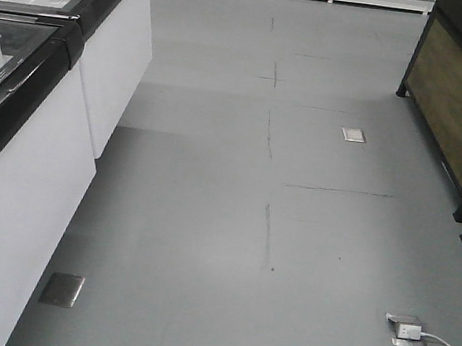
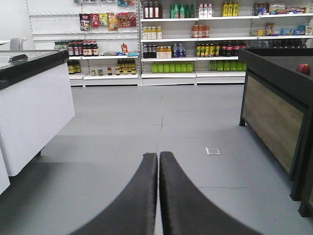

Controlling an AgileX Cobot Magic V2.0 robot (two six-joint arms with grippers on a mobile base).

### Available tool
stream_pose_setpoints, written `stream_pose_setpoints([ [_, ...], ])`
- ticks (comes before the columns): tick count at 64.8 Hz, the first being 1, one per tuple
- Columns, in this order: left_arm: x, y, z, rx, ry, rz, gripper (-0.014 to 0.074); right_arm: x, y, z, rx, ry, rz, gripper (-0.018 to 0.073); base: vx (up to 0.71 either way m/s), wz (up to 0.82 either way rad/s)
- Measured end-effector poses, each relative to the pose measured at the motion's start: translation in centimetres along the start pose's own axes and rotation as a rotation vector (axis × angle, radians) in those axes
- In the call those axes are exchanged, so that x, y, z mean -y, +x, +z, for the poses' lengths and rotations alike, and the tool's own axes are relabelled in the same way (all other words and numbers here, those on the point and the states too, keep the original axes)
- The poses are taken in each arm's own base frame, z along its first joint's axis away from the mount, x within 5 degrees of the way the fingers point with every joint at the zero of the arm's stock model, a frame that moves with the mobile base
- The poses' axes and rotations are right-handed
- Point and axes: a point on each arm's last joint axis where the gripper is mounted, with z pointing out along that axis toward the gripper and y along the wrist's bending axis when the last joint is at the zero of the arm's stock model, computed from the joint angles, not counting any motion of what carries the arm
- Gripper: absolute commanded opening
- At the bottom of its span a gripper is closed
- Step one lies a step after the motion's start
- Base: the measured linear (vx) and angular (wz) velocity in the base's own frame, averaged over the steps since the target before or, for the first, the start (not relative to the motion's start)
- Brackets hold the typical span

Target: Left arm holds basket, right arm returns cookies

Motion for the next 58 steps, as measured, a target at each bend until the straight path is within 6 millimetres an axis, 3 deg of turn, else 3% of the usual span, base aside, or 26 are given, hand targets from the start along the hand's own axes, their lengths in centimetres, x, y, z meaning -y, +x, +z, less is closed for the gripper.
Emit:
stream_pose_setpoints([
  [58,0.0,0.0,0.0,0.0,0.0,0.0,-0.0006,0.0,0.0,0.0,0.0,0.0,0.0,-0.0008,0.0,0.0],
])
